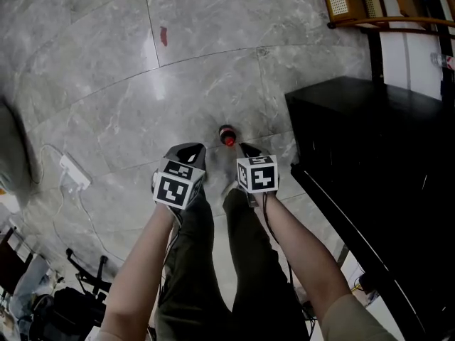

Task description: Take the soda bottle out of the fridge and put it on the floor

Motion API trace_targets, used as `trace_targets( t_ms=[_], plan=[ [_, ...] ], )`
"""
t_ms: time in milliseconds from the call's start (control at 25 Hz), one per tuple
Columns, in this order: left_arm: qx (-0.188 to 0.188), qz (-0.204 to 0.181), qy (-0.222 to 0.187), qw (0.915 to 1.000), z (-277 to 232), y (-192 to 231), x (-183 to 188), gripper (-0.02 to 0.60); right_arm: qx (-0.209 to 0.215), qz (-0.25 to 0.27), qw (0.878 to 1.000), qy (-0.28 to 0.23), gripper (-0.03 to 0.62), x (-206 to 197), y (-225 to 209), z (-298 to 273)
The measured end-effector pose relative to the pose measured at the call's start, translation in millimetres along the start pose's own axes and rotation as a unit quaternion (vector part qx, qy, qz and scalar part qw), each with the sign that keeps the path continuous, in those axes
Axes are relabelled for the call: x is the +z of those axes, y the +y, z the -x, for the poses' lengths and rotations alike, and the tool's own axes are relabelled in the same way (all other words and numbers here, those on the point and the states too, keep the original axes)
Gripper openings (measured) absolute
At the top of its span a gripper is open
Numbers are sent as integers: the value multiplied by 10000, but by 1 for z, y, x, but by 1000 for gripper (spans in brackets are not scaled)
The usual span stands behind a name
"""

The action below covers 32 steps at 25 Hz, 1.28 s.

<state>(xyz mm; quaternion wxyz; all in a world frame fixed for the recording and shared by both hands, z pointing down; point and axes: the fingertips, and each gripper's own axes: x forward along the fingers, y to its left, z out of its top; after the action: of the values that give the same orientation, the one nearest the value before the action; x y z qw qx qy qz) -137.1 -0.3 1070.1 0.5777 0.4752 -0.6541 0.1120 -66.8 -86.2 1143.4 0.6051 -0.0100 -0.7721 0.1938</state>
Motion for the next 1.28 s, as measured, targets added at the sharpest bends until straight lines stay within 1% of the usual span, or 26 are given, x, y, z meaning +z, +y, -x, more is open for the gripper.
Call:
trace_targets(
  t_ms=[120, 240, 320, 440, 600, 720, 880, 1000, 1080, 1200, 1280],
  plan=[
    [53, -12, -212, 9998, 29, -11, 23, 8, 40, 488, 9979, -416, 8, 23, 17, 46],
    [98, -140, -527, 9985, 63, -27, 50, 8, 131, 726, 9933, -889, 5, 49, 36, 99],
    [159, -270, -884, 9956, 90, -38, 72, 8, 177, 731, 9897, -1216, 2, 66, 46, 137],
    [216, -467, -1426, 9884, 136, -56, 109, 8, 256, 600, 9828, -1726, -2, 93, 60, 194],
    [318, -734, -1883, 9789, 200, -79, 146, 8, 276, 521, 9702, -2350, -3, 125, 78, 271],
    [356, -858, -1971, 9760, 244, -97, 166, 8, 180, 576, 9602, -2725, -3, 146, 89, 330],
    [230, -1097, -2129, 9706, 299, -132, 188, 8, 106, 655, 9481, -3109, -3, 169, 103, 408],
    [211, -1201, -2274, 9662, 337, -155, 204, 8, 105, 781, 9356, -3441, -3, 184, 116, 466],
    [268, -1269, -2376, 9627, 364, -166, 214, 8, 71, 896, 9267, -3649, -3, 195, 125, 503],
    [491, -1563, -2489, 9546, 408, -183, 226, 6, 36, 1074, 9136, -3921, -5, 208, 143, 559],
    [579, -1716, -2683, 9462, 441, -196, 237, 6, 35, 1195, 9041, -4102, -5, 215, 157, 597]
  ],
)
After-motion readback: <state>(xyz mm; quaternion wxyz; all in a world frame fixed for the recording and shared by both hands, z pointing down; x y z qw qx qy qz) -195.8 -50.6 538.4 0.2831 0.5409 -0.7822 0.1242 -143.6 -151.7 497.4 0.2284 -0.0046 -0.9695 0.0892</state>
